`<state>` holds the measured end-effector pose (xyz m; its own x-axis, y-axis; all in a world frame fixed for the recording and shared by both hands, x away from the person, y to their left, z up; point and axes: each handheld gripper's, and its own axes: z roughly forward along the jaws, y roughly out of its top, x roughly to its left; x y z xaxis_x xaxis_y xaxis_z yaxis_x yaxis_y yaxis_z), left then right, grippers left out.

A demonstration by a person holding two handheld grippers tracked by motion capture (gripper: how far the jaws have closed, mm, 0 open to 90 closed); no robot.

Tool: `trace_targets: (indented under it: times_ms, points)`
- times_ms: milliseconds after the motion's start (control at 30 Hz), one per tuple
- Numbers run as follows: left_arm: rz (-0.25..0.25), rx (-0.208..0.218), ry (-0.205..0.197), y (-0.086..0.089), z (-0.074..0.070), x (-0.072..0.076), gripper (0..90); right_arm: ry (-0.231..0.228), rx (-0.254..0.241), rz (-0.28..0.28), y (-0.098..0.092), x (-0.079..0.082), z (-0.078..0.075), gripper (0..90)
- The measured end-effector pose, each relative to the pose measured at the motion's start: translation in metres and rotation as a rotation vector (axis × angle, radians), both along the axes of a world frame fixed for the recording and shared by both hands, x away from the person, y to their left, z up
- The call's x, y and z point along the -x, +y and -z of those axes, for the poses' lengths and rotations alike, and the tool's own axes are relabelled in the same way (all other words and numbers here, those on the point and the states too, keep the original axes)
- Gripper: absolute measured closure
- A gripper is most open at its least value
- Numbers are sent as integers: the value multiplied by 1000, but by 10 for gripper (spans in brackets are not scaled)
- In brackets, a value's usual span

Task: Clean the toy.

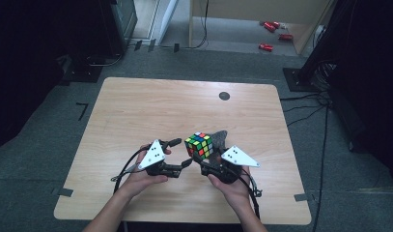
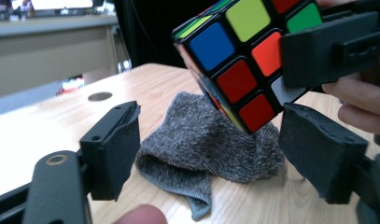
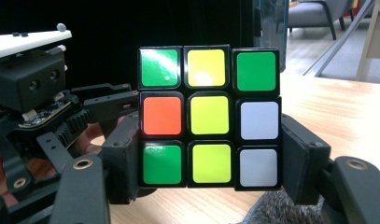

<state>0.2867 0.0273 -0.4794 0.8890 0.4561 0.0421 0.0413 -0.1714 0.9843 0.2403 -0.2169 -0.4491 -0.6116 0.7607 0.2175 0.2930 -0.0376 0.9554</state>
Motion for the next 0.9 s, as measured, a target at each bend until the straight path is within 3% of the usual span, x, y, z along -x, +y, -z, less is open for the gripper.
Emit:
trace_targets:
  times_ms: [100,233,500,700,900]
  points:
    - [9,-14,-58,-1,3,1,213,25,-12,2,0,0,-2,343]
    - [5,-73,-121,-5,9,3,196,75,-70,-26,-1,0,-2,343]
    - [-11,-54,-178,-8,8,5,166,113,-46,-51,4,0,0,343]
    - [-3,-86,-242,-13,12,8,149,143,-45,-77,9,-1,2,343]
    - [-11,-86,-301,-14,10,10,148,189,-46,-103,11,-2,3,344]
